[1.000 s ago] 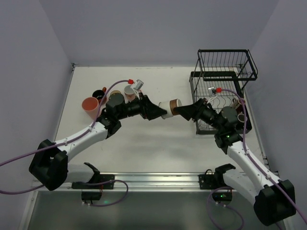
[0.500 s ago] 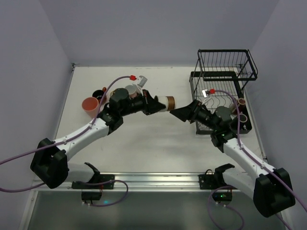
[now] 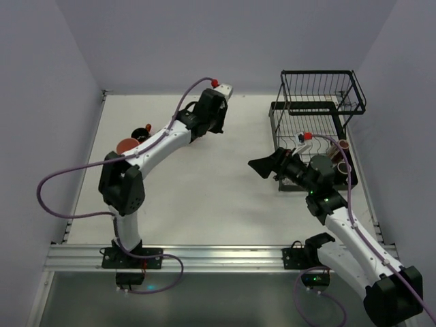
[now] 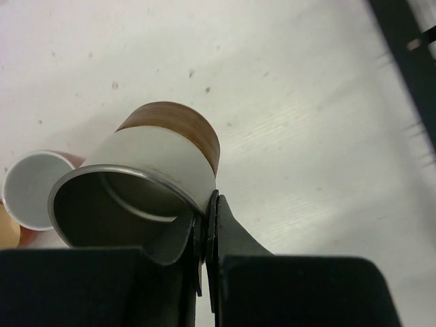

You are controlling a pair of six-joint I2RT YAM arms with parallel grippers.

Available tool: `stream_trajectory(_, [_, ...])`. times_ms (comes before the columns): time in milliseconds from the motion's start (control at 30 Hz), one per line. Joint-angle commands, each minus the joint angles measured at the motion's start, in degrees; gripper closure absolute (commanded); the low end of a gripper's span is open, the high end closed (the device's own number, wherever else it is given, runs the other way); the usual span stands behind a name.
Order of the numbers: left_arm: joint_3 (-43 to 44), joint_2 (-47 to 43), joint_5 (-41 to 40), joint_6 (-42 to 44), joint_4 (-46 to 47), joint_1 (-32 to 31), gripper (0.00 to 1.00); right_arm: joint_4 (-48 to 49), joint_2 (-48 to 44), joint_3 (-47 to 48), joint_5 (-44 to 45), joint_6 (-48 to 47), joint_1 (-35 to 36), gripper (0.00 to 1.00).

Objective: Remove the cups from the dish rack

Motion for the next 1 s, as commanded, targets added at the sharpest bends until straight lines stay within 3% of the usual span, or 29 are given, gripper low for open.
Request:
stream_trajectory(0, [6.9,6.5,-6.7,5.9,-9.6,0.2,1.0,-5.0,-2.1,2.1,3.7,-4.4,0.2,0.04])
stream_trajectory(200, [14.5,14.9,-7.9,7.6,-12.5,0.1,1.0,-5.4,-2.0,1.5,2.8,-5.4,0.1,0.04])
stream_trajectory(700, [24.2,27.1,-7.6,10.2,-16.1,0.2,1.0,-4.8,-0.8,1.3,2.3,-7.0,0.1,0.04])
stream_trajectory(900, [25.1,28.1,-7.6,10.6,-16.2,0.1,0.84,-5.0,-0.4,1.4,2.3,-7.3,0.3,0.04])
stream_trajectory(933, [25.2,28.1,-7.7,10.7,-16.3,0.1,0.8,-4.9,-0.3,1.4,2.2,-7.3,0.2,0.04])
stream_trajectory(967, [25.3,28.1,-7.9,10.8,-16.4,0.1,0.7,-4.9,-0.4,1.4,2.2,-7.3,0.2,0.04])
